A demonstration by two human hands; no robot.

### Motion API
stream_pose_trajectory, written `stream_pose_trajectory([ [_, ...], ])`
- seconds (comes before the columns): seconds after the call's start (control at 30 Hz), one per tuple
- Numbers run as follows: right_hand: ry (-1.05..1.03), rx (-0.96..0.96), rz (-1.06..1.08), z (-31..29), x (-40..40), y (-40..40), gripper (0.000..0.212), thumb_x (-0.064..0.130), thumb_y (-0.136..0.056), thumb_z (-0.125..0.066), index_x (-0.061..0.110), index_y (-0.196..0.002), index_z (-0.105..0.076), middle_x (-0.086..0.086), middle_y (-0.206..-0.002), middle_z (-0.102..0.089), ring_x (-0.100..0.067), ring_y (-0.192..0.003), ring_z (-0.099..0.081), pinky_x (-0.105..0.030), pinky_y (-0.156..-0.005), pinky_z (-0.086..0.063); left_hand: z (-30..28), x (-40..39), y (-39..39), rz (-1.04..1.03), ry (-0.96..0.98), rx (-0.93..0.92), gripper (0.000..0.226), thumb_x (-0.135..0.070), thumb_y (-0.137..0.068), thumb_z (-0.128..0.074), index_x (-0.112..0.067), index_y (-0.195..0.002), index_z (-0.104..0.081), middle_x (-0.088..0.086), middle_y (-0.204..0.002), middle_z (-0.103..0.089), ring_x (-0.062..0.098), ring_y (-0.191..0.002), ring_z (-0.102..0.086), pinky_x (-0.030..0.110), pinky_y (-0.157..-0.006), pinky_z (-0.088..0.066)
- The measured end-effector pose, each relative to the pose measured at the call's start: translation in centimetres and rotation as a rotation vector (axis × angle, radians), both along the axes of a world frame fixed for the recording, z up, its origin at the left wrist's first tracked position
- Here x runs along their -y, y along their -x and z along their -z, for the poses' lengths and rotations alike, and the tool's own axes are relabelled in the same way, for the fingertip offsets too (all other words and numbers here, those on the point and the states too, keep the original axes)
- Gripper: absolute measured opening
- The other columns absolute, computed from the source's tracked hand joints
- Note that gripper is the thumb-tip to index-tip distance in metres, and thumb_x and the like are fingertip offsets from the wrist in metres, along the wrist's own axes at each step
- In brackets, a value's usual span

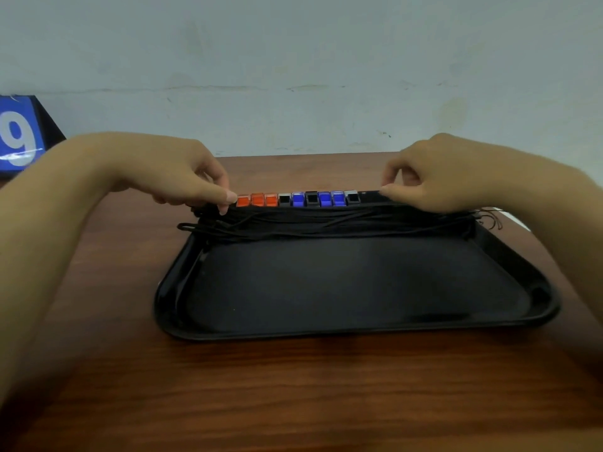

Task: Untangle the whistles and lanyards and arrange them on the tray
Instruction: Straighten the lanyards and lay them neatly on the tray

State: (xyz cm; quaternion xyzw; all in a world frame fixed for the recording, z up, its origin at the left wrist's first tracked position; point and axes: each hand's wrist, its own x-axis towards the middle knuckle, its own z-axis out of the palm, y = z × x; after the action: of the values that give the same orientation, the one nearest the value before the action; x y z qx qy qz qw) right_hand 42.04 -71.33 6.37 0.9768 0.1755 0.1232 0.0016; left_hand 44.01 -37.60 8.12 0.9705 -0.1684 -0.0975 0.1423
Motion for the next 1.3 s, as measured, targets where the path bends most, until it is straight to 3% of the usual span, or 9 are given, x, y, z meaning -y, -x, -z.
stream_pose_trajectory([
  [0.2,-0.054,-0.002,-0.224,0.5,-1.5,0.9,0.016,0.044,-0.096,-0.055,0.033,-0.094,-0.066,0.006,-0.068,-0.063,-0.006,-0.066,-0.057,-0.021,-0.058,-0.038,0.2,0.3,0.0,0.077,0.023,0.072,0.028,-0.047,-0.094,-0.061,-0.03,-0.076,-0.075,0.014,-0.07,-0.065,0.014,-0.053,-0.045,0.026,-0.049,-0.038],
  [0.33,-0.099,0.009,-0.258,0.1,-1.3,1.2,0.015,0.043,-0.095,-0.055,0.034,-0.092,-0.067,0.004,-0.066,-0.064,-0.006,-0.069,-0.058,-0.02,-0.056,-0.036,0.4,0.6,0.0,0.092,0.051,0.131,0.029,-0.043,-0.095,-0.061,-0.025,-0.078,-0.075,-0.006,-0.056,-0.061,0.013,-0.055,-0.047,0.024,-0.051,-0.04],
  [0.43,-0.153,0.067,-0.294,0.4,-1.9,1.5,0.017,0.042,-0.095,-0.055,0.031,-0.092,-0.068,0.004,-0.067,-0.065,-0.01,-0.064,-0.059,-0.025,-0.058,-0.043,0.3,0.6,0.1,0.116,0.113,0.15,0.029,-0.043,-0.095,-0.061,-0.021,-0.081,-0.075,-0.009,-0.053,-0.056,0.009,-0.049,-0.042,0.015,-0.047,-0.037],
  [0.53,-0.208,0.087,-0.325,0.9,-3.3,2.3,0.017,0.04,-0.096,-0.054,0.032,-0.09,-0.068,0.006,-0.067,-0.065,-0.009,-0.064,-0.059,-0.03,-0.06,-0.047,-0.3,0.2,1.2,0.118,0.203,0.165,0.029,-0.045,-0.094,-0.061,-0.022,-0.084,-0.075,-0.008,-0.054,-0.054,0.007,-0.044,-0.038,0.023,-0.052,-0.036],
  [0.63,-0.177,0.118,-0.358,0.4,-5.5,3.8,0.026,0.042,-0.099,-0.051,0.029,-0.083,-0.066,0.008,-0.064,-0.061,-0.008,-0.06,-0.057,-0.031,-0.057,-0.046,-0.7,-1.1,3.6,0.109,0.114,0.206,0.028,-0.048,-0.095,-0.059,-0.028,-0.084,-0.075,-0.012,-0.062,-0.066,0.004,-0.051,-0.053,0.022,-0.059,-0.046],
  [0.8,-0.209,0.151,-0.413,-0.4,-11.0,7.7,0.036,0.046,-0.101,-0.044,0.026,-0.079,-0.064,0.007,-0.062,-0.058,-0.009,-0.059,-0.054,-0.028,-0.054,-0.042,-2.0,-7.7,9.0,0.06,-0.11,0.237,0.028,-0.055,-0.093,-0.056,-0.038,-0.079,-0.074,-0.003,-0.069,-0.067,0.017,-0.066,-0.062,0.045,-0.08,-0.056],
  [1.0,-0.298,0.115,-0.468,0.3,-21.6,11.2,0.033,0.048,-0.102,-0.043,0.032,-0.077,-0.059,0.011,-0.066,-0.058,-0.003,-0.062,-0.053,-0.031,-0.059,-0.048,-2.1,-17.8,16.6,-0.151,-0.177,0.228,0.025,-0.046,-0.097,-0.058,-0.035,-0.078,-0.07,-0.019,-0.069,-0.066,-0.003,-0.067,-0.061,0.017,-0.063,-0.04],
  [1.13,-0.354,0.043,-0.489,1.3,-27.8,13.1,0.025,0.049,-0.101,-0.044,0.035,-0.087,-0.06,0.015,-0.076,-0.06,-0.002,-0.068,-0.056,-0.037,-0.067,-0.057,0.3,-23.2,19.7,-0.277,-0.15,0.249,0.012,-0.046,-0.098,-0.055,-0.038,-0.092,-0.063,-0.018,-0.089,-0.066,-0.005,-0.082,-0.059,0.017,-0.069,-0.041],
  [1.3,-0.323,-0.134,-0.505,4.7,-33.0,14.8,0.037,0.072,-0.089,-0.044,0.038,-0.098,-0.055,0.018,-0.092,-0.056,-0.003,-0.084,-0.056,-0.038,-0.079,-0.056,4.8,-25.0,21.3,-0.375,0.079,0.395,0.01,-0.039,-0.1,-0.054,-0.033,-0.102,-0.06,-0.013,-0.096,-0.059,0.002,-0.085,-0.057,0.018,-0.07,-0.042],
])
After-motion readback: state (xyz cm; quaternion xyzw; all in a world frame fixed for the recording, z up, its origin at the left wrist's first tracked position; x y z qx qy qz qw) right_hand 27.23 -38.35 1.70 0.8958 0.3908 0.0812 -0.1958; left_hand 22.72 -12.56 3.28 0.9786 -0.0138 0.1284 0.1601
